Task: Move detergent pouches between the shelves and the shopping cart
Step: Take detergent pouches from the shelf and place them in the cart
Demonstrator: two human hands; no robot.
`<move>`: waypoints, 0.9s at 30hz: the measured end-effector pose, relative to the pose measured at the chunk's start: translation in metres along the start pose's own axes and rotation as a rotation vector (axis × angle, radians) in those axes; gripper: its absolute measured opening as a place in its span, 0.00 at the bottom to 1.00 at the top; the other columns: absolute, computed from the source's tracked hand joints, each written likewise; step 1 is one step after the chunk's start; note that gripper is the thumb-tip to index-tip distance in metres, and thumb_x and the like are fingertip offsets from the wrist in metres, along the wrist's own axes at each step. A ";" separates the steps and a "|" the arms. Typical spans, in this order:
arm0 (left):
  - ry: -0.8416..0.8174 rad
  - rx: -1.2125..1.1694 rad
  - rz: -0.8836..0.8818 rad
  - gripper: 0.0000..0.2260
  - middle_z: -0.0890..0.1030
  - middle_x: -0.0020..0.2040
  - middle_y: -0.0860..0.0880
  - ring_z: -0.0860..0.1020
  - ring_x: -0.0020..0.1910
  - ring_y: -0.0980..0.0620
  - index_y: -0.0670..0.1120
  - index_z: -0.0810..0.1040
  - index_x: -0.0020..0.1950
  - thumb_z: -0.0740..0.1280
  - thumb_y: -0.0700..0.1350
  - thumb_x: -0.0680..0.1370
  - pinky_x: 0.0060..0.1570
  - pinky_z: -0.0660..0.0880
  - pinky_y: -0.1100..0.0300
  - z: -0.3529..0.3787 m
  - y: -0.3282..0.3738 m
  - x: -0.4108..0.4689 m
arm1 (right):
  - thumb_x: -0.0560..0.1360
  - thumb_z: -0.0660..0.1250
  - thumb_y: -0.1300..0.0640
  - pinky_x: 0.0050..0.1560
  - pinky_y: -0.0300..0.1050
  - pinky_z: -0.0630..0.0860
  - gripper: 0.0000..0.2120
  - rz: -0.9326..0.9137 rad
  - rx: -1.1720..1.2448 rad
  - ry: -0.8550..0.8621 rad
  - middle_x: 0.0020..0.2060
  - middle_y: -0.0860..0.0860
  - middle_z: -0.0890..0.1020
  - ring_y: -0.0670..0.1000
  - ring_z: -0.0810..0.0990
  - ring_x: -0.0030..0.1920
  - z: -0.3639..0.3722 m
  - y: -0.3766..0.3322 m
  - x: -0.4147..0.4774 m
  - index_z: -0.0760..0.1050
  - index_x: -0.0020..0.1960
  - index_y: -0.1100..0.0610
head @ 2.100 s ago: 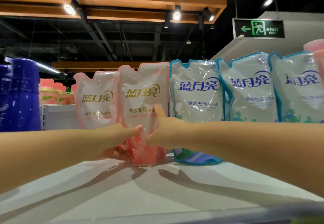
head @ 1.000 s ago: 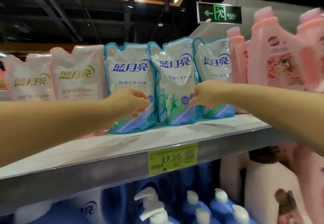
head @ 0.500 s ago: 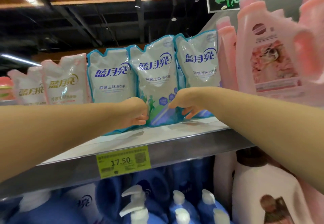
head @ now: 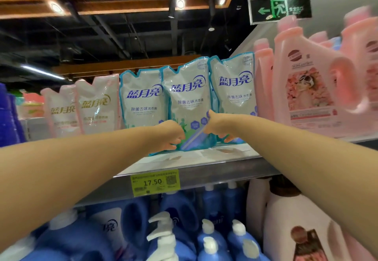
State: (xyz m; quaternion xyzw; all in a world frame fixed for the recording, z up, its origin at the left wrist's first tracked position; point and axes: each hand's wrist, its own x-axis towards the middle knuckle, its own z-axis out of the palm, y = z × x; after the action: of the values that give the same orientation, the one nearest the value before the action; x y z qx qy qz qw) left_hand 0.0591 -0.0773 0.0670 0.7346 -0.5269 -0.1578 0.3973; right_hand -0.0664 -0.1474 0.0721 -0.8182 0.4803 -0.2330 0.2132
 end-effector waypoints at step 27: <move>0.202 -0.194 0.772 0.10 0.80 0.47 0.55 0.76 0.45 0.58 0.47 0.78 0.55 0.61 0.43 0.77 0.47 0.69 0.69 0.093 -0.011 -0.513 | 0.76 0.62 0.54 0.55 0.50 0.74 0.09 -0.002 0.378 0.798 0.45 0.44 0.79 0.48 0.78 0.50 0.063 0.041 -0.562 0.74 0.56 0.51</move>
State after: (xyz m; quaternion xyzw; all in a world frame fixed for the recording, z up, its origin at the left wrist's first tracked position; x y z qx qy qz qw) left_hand -0.1968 0.3465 -0.0963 0.4538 -0.7048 0.0269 0.5446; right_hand -0.2991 0.3399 -0.1007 -0.6112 0.4733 -0.6147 0.1566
